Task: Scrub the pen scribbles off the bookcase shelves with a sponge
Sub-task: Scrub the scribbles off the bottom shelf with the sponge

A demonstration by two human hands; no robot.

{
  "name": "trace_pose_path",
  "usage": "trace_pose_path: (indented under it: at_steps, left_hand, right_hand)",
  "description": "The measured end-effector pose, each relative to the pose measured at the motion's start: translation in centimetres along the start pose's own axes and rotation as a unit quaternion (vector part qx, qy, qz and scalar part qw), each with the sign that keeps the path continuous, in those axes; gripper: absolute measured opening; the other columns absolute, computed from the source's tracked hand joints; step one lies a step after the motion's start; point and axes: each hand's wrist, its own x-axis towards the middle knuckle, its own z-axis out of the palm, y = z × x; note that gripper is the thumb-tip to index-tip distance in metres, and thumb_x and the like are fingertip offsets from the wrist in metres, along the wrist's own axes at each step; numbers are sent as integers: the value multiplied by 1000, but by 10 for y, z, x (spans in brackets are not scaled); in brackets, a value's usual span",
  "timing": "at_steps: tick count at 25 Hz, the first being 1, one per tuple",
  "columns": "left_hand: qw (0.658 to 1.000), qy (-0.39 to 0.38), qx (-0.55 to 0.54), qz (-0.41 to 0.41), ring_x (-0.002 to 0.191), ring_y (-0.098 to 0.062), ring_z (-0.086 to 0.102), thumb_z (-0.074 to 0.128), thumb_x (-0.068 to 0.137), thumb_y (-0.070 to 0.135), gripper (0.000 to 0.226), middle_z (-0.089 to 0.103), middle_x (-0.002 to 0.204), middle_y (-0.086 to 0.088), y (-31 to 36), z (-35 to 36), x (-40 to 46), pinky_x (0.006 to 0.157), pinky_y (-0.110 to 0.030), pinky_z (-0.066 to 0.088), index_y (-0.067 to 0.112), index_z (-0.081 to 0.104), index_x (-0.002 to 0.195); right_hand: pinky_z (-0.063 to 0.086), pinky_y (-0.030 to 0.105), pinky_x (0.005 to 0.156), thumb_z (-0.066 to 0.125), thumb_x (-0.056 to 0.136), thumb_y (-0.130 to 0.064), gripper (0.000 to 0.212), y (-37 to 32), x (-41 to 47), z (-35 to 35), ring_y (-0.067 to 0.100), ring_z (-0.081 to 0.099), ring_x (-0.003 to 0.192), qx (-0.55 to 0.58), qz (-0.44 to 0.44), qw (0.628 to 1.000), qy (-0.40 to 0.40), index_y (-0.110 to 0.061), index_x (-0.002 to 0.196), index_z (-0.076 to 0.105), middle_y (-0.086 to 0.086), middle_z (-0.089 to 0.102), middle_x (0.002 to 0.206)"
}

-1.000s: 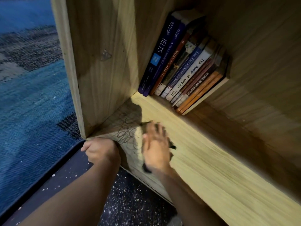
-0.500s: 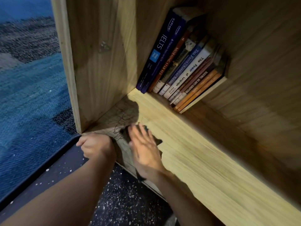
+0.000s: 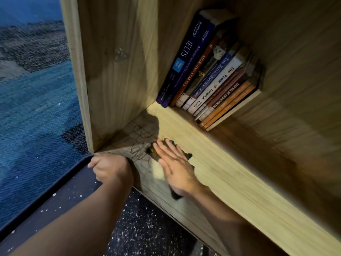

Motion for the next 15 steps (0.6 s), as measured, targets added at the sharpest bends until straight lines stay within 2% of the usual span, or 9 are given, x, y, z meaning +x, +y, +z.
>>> trace_pose_path:
  at_steps: [2, 3, 4, 5, 6, 7, 10, 12, 15]
  left_hand:
    - [990, -97, 69, 69, 115, -39, 56, 49, 98, 7, 46, 51, 129, -35, -8, -3, -1, 51, -41, 26, -13, 37, 138]
    - [991, -95, 52, 84, 105, -35, 63, 60, 92, 10, 47, 57, 117, -36, -9, -6, 2, 50, -36, 29, -16, 46, 128]
    - [980, -92, 96, 149, 99, -32, 66, 63, 92, 17, 42, 62, 108, -35, -9, -7, 12, 61, -32, 39, -16, 56, 118]
    - [986, -21, 85, 144, 105, -31, 64, 51, 99, 21, 38, 64, 111, -31, -4, -6, 14, 83, -29, 40, -12, 60, 116]
    - [991, -49, 83, 92, 115, -33, 58, 33, 104, 20, 42, 61, 120, -29, -3, -6, 14, 95, -31, 32, -10, 58, 120]
    - [997, -16, 56, 43, 122, -35, 52, 24, 106, 17, 45, 56, 128, -29, -7, 0, 18, 96, -32, 27, -10, 53, 126]
    - [988, -131, 78, 18, 123, -43, 44, 34, 101, 1, 44, 40, 138, -37, -15, 1, 19, 63, -34, 12, -19, 27, 139]
    - [990, -138, 25, 30, 122, -47, 43, 33, 101, -1, 46, 37, 138, -39, -17, 1, 16, 66, -31, 12, -16, 21, 143]
    - [1000, 5, 16, -3, 125, -42, 45, 22, 106, 16, 45, 48, 135, -31, 2, -5, -6, 97, -38, 33, -11, 44, 133]
  right_hand:
    - [-6, 34, 121, 27, 103, -28, 48, 29, -1, -11, 4, -5, 146, 10, 3, 1000, 6, -37, 149, 16, -18, 7, 157]
    - [-3, 37, 121, 30, 104, -25, 48, 43, 8, -14, 9, -2, 148, 4, 64, 997, 31, -32, 150, 19, -15, 11, 158]
    - [-2, 39, 121, 30, 103, -23, 49, 44, 23, -18, 13, 0, 148, -4, 137, 989, 52, -28, 151, 21, -11, 11, 158]
    - [-2, 40, 121, 31, 103, -20, 50, 32, 38, -16, 16, 0, 148, -5, 183, 981, 71, -26, 151, 21, -8, 11, 159]
    - [-3, 40, 121, 32, 101, -17, 51, 9, 47, -9, 17, -1, 148, -5, 196, 978, 77, -26, 151, 22, -7, 11, 159]
    - [-5, 39, 121, 33, 100, -15, 52, -15, 45, -1, 15, -3, 148, 6, 147, 987, 72, -27, 150, 25, -7, 11, 159]
    - [-11, 31, 119, 33, 103, -22, 46, -12, 14, 2, 2, -8, 145, 14, -28, 999, 8, -38, 146, 22, -18, 11, 154]
    - [-7, 34, 121, 32, 103, -22, 47, 18, 26, -12, 6, -5, 146, 17, 11, 999, 29, -37, 147, 21, -18, 10, 155]
    - [-3, 41, 121, 32, 102, -20, 50, 6, 58, -7, 19, -4, 148, 7, 173, 980, 96, -27, 150, 23, -9, 10, 159]
